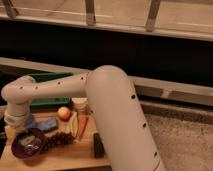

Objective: Wipe purple bowl with brush

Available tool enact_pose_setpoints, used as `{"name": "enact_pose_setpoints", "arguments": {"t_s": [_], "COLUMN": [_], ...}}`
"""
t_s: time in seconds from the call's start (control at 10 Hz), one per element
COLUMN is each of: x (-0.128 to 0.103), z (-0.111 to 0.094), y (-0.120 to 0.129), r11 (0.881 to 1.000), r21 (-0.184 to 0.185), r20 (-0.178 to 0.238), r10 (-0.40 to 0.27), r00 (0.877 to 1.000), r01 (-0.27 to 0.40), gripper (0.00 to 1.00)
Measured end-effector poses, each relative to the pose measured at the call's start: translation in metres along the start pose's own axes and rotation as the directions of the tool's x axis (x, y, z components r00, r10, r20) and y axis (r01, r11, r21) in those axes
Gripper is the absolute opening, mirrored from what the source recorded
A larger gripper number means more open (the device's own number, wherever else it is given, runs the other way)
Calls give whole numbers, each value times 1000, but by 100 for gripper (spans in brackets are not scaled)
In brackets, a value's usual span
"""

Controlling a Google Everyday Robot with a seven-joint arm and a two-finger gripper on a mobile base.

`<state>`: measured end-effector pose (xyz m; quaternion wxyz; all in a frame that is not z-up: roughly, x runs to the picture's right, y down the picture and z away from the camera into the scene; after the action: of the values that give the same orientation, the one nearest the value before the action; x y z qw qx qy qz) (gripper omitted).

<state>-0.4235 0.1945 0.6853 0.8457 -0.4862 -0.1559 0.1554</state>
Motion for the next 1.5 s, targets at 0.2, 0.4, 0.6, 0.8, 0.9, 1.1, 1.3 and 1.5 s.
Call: {"name": "enact_pose_setpoints", "arguments": {"t_s": [0.2,0.4,0.6,0.8,0.9,1.1,1.3,1.5], "x": [0,1,0,3,5,9,14,18], "z": [4,4,5,10,10,16,18,21], "y": [0,-1,0,-1,-2,-2,-4,-2], "r11": [1000,1000,1000,1000,1000,1000,1000,1000], "r21": [-2,-1,1,13,17,13,10,6], "r20": [2,2,2,42,58,74,82,77], "r10": [-10,-8,-12,-15,-12,-10,1,14], "r00": [1000,1000,1000,999,998,997,997,997], "r01": [10,8,12,14,11,9,-2,-14], "gripper": [0,0,0,0,0,0,0,0]}}
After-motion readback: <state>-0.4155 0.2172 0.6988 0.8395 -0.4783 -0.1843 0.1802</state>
